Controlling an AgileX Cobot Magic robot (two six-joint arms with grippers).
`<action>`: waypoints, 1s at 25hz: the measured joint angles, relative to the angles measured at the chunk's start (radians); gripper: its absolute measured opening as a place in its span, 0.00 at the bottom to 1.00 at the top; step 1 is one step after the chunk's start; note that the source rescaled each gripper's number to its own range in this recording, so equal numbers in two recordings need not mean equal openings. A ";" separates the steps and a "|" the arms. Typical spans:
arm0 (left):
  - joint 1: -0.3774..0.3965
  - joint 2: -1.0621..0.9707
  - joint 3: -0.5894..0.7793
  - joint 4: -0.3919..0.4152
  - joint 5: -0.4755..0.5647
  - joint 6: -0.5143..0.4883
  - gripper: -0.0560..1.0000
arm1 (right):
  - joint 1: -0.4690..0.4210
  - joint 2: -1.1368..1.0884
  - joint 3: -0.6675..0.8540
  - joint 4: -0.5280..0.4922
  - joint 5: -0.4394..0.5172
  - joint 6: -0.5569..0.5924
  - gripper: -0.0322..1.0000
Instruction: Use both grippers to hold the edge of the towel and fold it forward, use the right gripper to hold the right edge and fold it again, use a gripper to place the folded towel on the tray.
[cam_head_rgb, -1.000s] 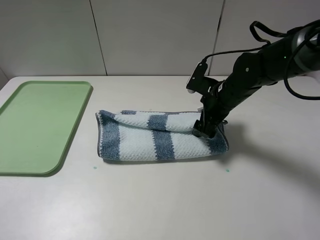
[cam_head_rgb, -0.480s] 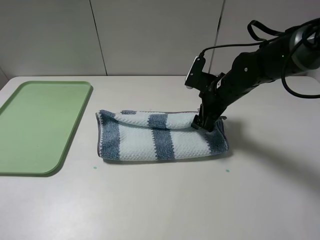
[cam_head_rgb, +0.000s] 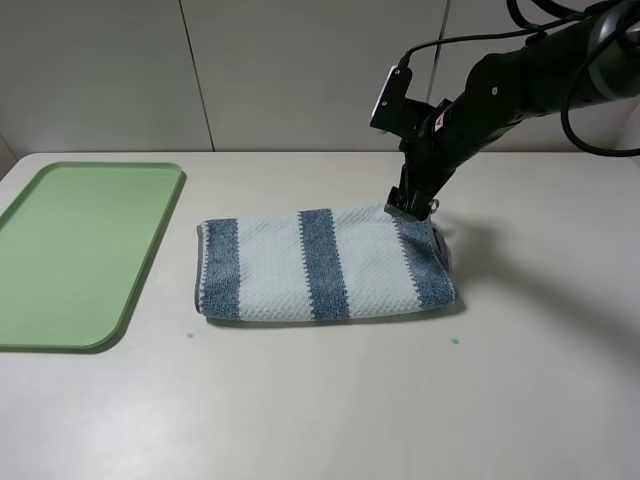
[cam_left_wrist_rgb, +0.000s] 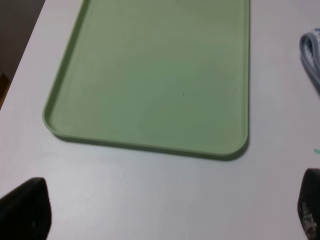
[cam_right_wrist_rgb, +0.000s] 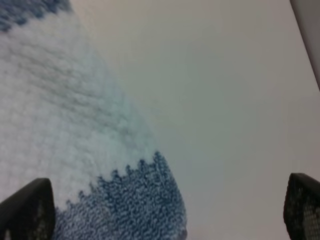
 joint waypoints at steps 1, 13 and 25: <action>0.000 0.000 0.000 0.000 0.000 0.000 0.99 | -0.006 0.000 -0.003 0.000 0.021 0.005 1.00; 0.000 0.000 0.000 0.001 0.000 0.000 0.99 | -0.101 0.001 -0.004 0.146 0.240 0.506 1.00; 0.000 0.000 0.000 0.002 0.000 0.000 0.99 | -0.111 0.115 -0.006 0.171 0.267 0.809 1.00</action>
